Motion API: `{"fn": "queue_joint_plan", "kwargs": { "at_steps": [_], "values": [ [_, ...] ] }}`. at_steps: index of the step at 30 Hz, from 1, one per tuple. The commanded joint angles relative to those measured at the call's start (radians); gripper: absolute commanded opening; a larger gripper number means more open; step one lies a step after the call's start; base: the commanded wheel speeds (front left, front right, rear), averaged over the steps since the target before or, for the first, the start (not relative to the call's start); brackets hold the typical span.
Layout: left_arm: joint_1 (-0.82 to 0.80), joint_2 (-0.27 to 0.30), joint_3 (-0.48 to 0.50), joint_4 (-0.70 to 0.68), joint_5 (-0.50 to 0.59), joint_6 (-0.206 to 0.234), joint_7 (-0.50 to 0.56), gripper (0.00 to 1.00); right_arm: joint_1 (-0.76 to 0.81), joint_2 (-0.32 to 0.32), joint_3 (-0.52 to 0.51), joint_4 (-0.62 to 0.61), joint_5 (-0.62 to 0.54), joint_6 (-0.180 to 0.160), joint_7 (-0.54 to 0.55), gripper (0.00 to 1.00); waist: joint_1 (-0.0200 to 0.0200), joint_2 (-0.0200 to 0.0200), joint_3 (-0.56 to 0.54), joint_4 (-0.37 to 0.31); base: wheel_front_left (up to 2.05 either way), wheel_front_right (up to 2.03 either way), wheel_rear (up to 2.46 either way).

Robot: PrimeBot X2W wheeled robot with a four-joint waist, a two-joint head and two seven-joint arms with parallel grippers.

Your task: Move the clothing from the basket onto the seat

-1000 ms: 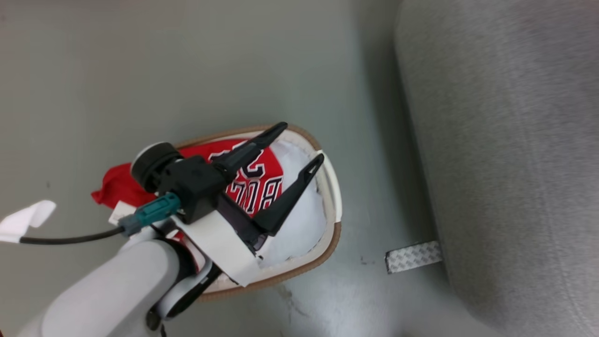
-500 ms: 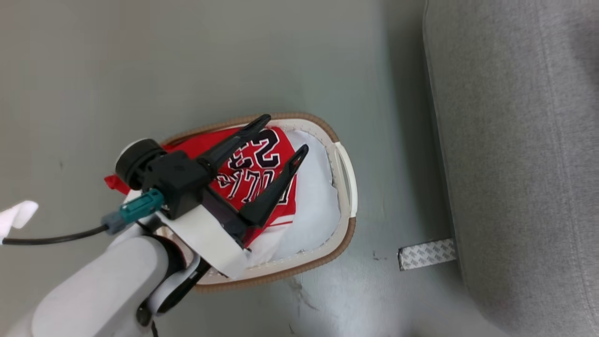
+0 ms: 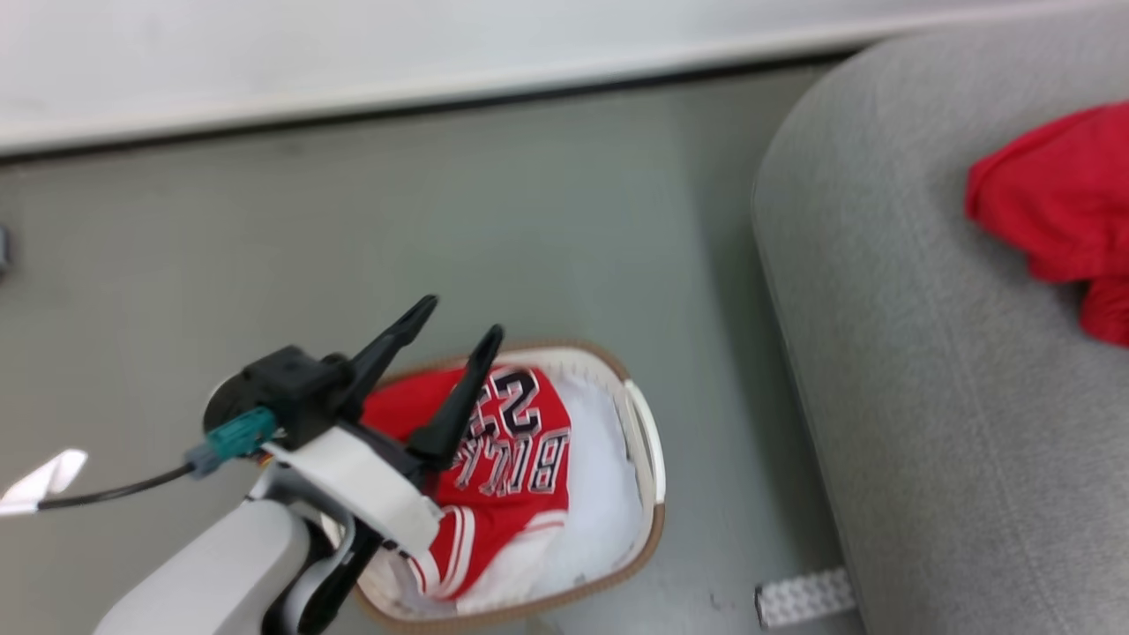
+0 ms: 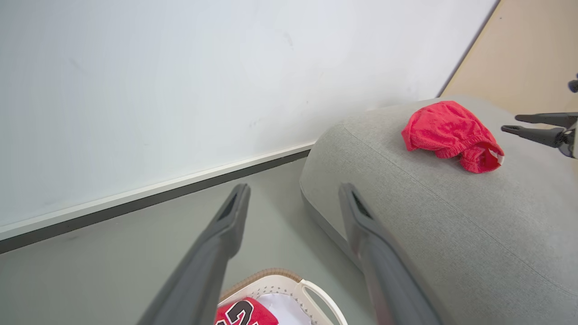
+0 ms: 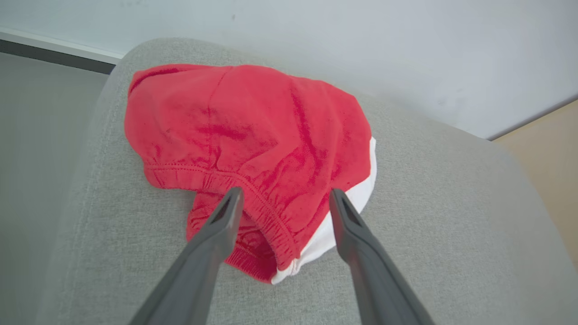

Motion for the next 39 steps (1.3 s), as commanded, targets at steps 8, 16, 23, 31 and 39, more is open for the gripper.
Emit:
{"fn": "queue_joint_plan", "kwargs": {
  "at_steps": [8,16,23,31,39],
  "values": [
    [0.124,0.001,0.117,0.045,-0.091,0.081,-0.069,1.00,0.193,-0.057,0.035,-0.288,0.192,-0.003,-0.037,1.00,0.0001,0.0000,-0.267,0.062,0.00,0.00,0.00],
    [0.265,-0.018,0.254,0.061,-0.099,0.156,-0.088,1.00,0.392,0.143,-0.105,-0.541,0.169,-0.002,-0.128,1.00,0.0001,0.0000,-0.369,0.130,0.00,0.00,0.00],
    [0.402,-0.087,0.389,0.045,0.010,0.139,-0.088,1.00,0.561,0.354,-0.145,-0.672,0.106,-0.002,-0.224,1.00,0.0001,0.0000,-0.386,0.171,0.00,0.00,0.00],
    [0.529,-0.218,0.528,0.063,0.146,0.067,-0.088,1.00,0.701,0.458,-0.116,-0.695,0.101,-0.002,-0.335,1.00,0.0001,0.0000,-0.394,0.185,0.00,0.00,0.00],
    [0.543,-0.280,0.593,0.093,0.230,-0.015,-0.088,1.00,0.693,0.478,-0.095,-0.674,0.095,-0.003,-0.364,1.00,0.0001,0.0000,-0.391,0.187,0.00,0.00,0.00]
  ]
}}
